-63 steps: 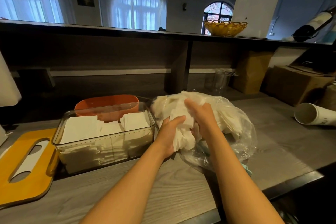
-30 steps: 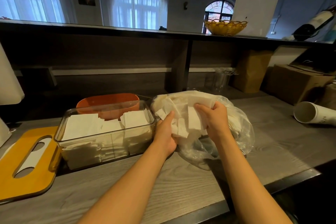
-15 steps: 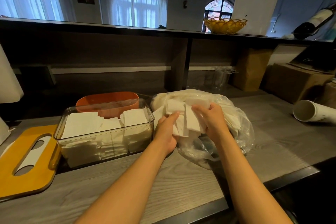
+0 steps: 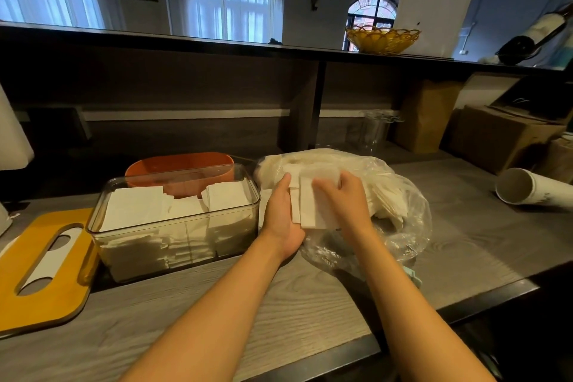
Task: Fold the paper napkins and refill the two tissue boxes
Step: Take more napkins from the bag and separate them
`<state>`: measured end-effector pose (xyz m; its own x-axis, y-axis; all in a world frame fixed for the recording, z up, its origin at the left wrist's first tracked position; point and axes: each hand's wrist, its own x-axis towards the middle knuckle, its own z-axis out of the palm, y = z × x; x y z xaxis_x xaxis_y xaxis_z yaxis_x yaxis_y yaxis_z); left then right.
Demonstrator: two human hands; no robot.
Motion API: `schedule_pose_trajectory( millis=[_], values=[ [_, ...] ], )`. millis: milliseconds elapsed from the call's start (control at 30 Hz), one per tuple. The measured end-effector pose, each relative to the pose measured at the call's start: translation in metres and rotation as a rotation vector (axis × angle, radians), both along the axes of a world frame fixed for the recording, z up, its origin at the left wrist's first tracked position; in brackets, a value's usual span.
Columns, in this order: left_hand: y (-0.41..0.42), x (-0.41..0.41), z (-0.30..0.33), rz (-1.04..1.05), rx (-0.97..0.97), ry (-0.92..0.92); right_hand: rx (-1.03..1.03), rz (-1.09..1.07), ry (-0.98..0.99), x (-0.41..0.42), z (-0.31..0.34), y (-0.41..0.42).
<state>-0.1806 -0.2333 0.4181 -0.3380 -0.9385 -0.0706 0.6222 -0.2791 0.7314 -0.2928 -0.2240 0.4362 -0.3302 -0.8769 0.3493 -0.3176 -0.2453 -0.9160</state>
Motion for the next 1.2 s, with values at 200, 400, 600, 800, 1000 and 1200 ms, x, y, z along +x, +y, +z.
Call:
schedule_pose_trajectory(
  millis=[200, 400, 600, 800, 1000, 1200],
  values=[
    [0.0, -0.004, -0.004, 0.064, -0.082, -0.185, -0.035, -0.019, 0.022, -0.005, 0.004, 0.001],
    [0.002, 0.002, -0.002, 0.007, -0.152, -0.17, -0.04, -0.217, -0.092, -0.016, 0.012, 0.002],
    [0.005, 0.002, -0.001, -0.064, -0.221, -0.248, 0.125, -0.021, -0.368, -0.026, 0.016, 0.005],
    [0.004, -0.002, -0.002, -0.083, -0.216, -0.308, -0.174, -0.223, -0.368, -0.031, 0.016, 0.006],
    [-0.006, -0.002, -0.006, 0.006, -0.084, -0.241, -0.313, -0.132, -0.52, -0.032, 0.022, 0.009],
    [-0.014, 0.001, -0.008, 0.062, 0.144, 0.024, -0.182, 0.251, -0.567, -0.035, 0.029, 0.018]
  ],
)
